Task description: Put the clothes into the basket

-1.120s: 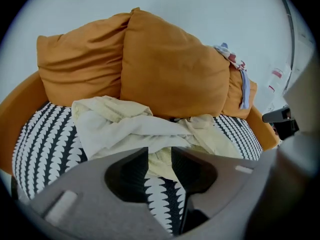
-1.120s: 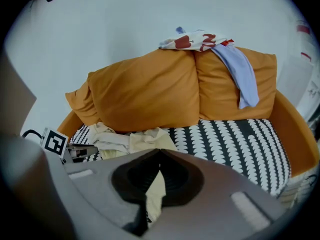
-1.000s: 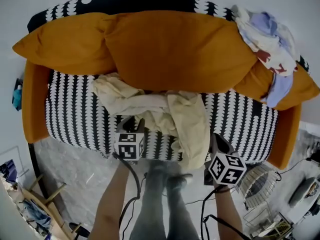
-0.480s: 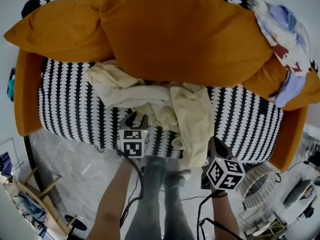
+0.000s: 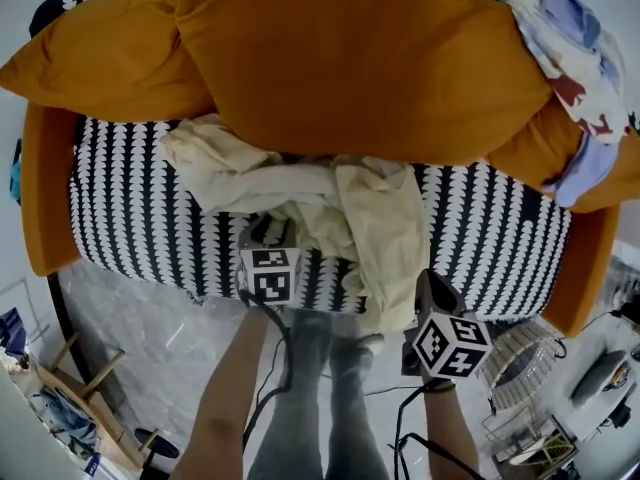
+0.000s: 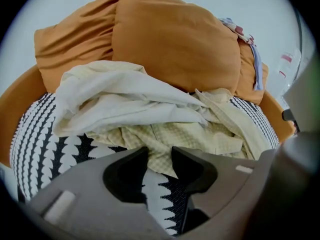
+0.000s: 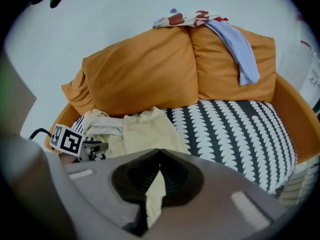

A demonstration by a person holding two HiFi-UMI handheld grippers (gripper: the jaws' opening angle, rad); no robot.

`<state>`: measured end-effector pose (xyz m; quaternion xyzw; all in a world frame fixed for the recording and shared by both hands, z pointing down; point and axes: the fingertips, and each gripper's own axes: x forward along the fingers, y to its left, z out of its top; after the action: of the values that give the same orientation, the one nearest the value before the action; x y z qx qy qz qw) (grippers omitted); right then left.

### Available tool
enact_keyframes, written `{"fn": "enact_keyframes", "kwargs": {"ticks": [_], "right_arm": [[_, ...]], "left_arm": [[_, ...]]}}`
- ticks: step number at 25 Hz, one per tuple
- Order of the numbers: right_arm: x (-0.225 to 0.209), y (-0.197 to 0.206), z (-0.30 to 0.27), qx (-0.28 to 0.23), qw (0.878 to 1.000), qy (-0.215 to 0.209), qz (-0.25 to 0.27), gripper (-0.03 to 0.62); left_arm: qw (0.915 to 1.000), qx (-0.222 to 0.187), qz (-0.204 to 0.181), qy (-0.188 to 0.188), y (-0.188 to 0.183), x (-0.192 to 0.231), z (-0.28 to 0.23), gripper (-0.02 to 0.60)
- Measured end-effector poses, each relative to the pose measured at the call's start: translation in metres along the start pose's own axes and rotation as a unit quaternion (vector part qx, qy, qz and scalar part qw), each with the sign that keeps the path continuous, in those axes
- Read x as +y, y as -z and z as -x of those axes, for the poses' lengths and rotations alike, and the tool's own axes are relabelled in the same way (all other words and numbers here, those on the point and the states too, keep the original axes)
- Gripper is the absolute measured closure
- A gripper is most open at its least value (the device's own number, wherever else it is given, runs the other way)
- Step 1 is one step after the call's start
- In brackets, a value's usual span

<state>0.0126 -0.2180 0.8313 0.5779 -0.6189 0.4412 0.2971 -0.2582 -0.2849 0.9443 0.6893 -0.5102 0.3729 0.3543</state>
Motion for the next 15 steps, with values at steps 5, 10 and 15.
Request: {"fn": "enact_keyframes", "kwargs": {"ticks": [5,10,15], "right_arm": [[0.002,-0.005,0.001,-0.009,1.000,-0.001,-0.008,0.591],[0.002,-0.010,0.005,-0.021,1.000,0.000,-0.009,0.591],[0.002,-0.008,0.018,-0.024,1.000,0.001,-0.016,0.591]], "left_arm": [[0.9996,0.019,-0.022,0.006,0.002,-0.002,-0.003,0.453],[0.9986,0.035,-0.038,0.011,0.003,-0.006,-0.007,0.534],[0.9995,0.018,-0.021,0.016,-0.003,-0.007,0.008,0.551]]}}
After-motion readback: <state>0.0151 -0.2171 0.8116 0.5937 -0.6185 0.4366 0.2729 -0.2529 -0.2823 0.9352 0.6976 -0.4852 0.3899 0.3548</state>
